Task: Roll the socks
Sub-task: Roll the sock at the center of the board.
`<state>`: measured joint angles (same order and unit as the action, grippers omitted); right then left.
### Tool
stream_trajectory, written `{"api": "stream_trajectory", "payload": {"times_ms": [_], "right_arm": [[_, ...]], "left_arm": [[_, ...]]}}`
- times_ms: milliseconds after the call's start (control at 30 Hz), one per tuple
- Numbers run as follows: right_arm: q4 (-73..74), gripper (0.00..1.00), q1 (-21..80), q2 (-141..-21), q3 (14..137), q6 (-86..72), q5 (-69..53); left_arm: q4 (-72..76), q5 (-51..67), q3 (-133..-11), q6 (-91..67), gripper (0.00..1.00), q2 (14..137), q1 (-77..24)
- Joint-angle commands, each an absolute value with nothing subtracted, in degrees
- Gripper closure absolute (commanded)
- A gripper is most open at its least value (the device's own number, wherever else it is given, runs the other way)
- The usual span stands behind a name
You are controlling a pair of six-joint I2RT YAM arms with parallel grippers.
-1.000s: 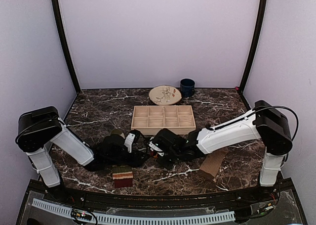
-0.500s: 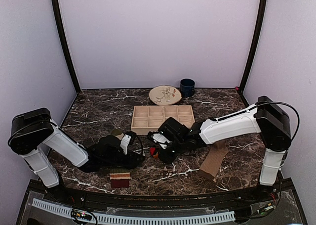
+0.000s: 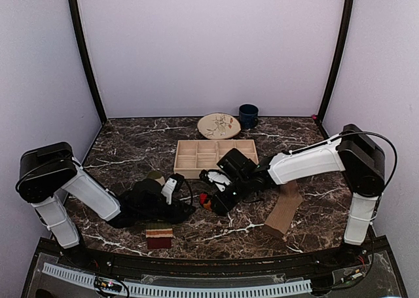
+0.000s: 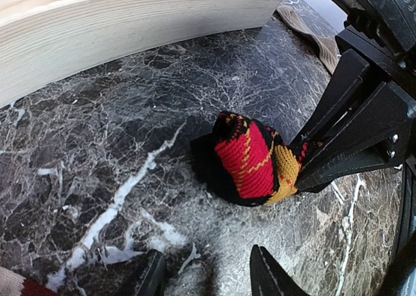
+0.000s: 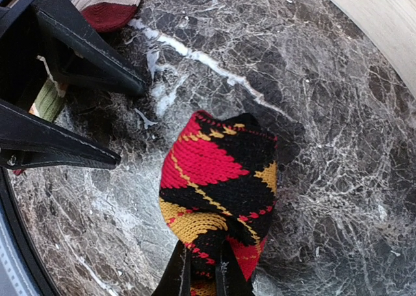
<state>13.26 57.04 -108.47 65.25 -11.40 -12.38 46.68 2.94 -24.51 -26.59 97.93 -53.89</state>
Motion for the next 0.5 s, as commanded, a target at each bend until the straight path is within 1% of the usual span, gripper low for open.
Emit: {"api": "stream_trajectory", "payload": {"times_ms": [0, 467], "right_arm": [[15.6, 1.00, 56.4, -110.4, 63.2, -13.4, -19.1], [8.7, 1.00, 52.8, -112.8, 60.7, -18.7, -28.8]], "left_arm": [[45.6, 4.9, -25.4, -25.8, 0.52, 99.1, -54.0], [46.4, 8.3, -27.8, -27.1, 0.52, 104.1, -54.1]]}}
